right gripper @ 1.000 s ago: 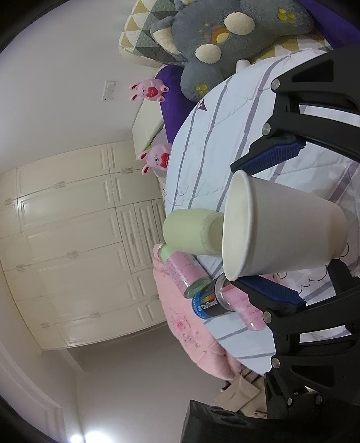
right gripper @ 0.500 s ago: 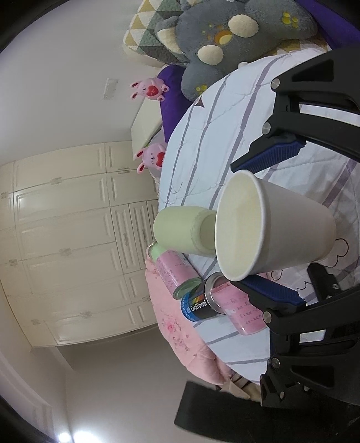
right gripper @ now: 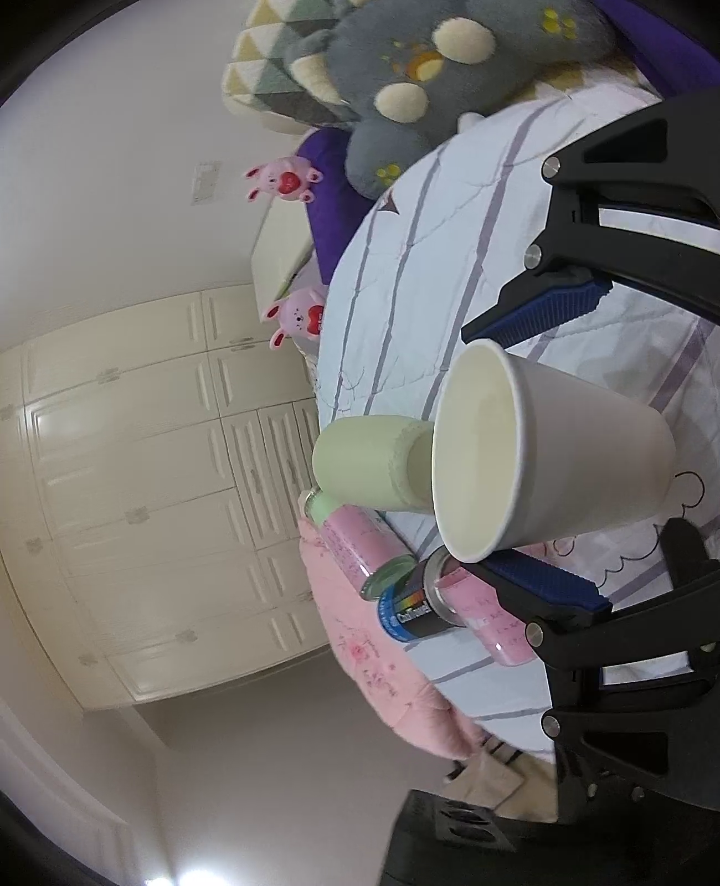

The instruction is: Flip cup upright

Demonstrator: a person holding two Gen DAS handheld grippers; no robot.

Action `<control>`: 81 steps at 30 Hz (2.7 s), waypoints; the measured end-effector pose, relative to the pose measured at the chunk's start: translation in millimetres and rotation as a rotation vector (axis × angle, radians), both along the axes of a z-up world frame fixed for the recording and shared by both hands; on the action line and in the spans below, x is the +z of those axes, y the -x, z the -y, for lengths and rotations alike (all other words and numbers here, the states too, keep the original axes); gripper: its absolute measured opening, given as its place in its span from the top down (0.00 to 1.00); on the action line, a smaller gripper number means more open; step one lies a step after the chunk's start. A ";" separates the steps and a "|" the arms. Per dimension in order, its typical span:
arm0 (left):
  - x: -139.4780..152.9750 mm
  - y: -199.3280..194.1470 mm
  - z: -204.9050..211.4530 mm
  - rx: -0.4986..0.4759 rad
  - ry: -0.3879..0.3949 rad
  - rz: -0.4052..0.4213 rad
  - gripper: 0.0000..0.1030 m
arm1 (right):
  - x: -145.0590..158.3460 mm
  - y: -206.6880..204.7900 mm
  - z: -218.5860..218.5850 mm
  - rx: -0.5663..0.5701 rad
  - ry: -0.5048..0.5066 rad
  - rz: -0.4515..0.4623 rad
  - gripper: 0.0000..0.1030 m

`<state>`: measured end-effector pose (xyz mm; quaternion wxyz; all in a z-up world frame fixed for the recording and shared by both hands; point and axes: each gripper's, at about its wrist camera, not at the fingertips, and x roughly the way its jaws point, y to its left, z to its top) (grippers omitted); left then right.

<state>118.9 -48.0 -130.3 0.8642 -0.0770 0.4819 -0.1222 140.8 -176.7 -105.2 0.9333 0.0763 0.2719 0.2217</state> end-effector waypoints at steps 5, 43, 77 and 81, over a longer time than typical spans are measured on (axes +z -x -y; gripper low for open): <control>-5.7 -11.6 -4.4 0.060 -0.011 -0.021 0.06 | 4.5 3.6 -3.5 0.025 -0.019 0.030 0.28; 13.7 25.9 -31.7 0.129 -0.163 0.055 0.06 | 23.7 47.1 -22.9 0.072 0.161 0.126 0.21; 115.4 113.3 -20.2 0.317 -0.257 0.441 0.00 | 85.9 108.0 23.8 -0.026 0.100 0.160 0.20; 118.5 116.5 -21.1 0.324 -0.250 0.440 0.00 | 88.3 111.1 23.4 -0.029 0.100 0.163 0.20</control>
